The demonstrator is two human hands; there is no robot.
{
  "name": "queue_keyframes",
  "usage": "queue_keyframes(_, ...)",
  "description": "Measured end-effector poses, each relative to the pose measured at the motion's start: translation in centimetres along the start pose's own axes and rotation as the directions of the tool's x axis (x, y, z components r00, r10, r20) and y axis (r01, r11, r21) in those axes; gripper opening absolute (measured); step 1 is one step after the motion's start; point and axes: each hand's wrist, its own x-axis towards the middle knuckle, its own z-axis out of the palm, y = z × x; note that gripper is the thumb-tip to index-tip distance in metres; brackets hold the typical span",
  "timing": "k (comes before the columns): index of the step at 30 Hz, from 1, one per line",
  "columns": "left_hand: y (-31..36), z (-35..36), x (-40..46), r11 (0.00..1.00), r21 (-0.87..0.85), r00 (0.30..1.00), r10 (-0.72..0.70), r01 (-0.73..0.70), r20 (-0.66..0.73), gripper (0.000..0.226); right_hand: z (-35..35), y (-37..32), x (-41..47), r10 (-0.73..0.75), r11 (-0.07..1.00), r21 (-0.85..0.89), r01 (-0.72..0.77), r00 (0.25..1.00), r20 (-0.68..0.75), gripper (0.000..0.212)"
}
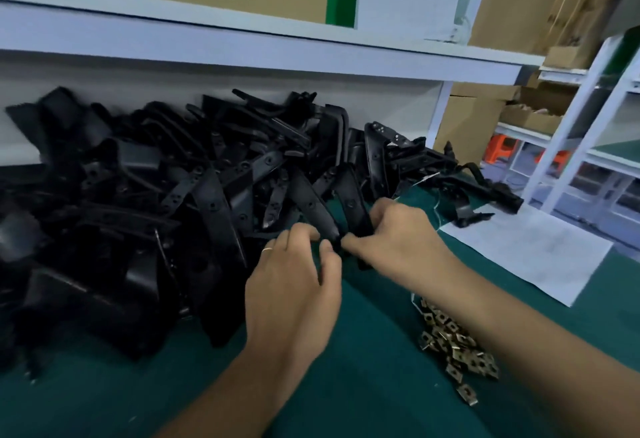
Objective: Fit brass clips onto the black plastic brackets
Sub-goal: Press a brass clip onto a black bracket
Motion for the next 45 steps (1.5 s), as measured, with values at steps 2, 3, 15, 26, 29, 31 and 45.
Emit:
queue_keyframes(2,0.0,0.3,0.0,0.996,-0.075,0.996,0.049,-0.044,0.077,0.046,-1.1,0.7,-2.5,-0.037,0.997,0.068,0.036,0.999,0.012,0.037)
queue_keyframes(3,0.1,0.3,-0.1,0.992,-0.109,0.989,0.081,-0.068,0.124,0.053,-1.4,1.0,-3.6,-0.055,0.993,0.101,0.054,0.998,0.007,0.037)
queue_keyframes(15,-0.5,0.6,0.3,0.991,-0.134,0.999,-0.016,0.021,0.04,0.08,-1.4,2.4,-7.9,-0.037,0.928,0.363,0.087,0.989,-0.142,0.028)
queue_keyframes(26,0.0,0.5,-0.5,0.842,-0.502,0.894,0.363,-0.195,0.261,0.056,-0.1,3.5,-8.4,-0.347,0.88,0.406,0.246,0.917,0.196,0.032)
queue_keyframes(29,-0.1,0.6,-0.6,0.843,-0.499,0.92,0.336,-0.199,0.2,0.052,-0.1,3.1,-8.7,-0.366,0.881,0.392,0.265,0.907,0.21,0.045)
queue_keyframes(31,0.0,0.5,-0.5,0.833,-0.518,0.93,0.325,-0.194,0.174,0.045,-1.0,3.1,-8.5,-0.421,0.883,0.337,0.328,0.87,0.258,0.032)
queue_keyframes(45,0.2,1.0,-0.2,0.961,0.139,0.949,0.2,-0.239,0.245,0.071,-3.5,10.0,-3.3,-0.155,0.912,-0.381,0.153,0.988,0.025,0.019)
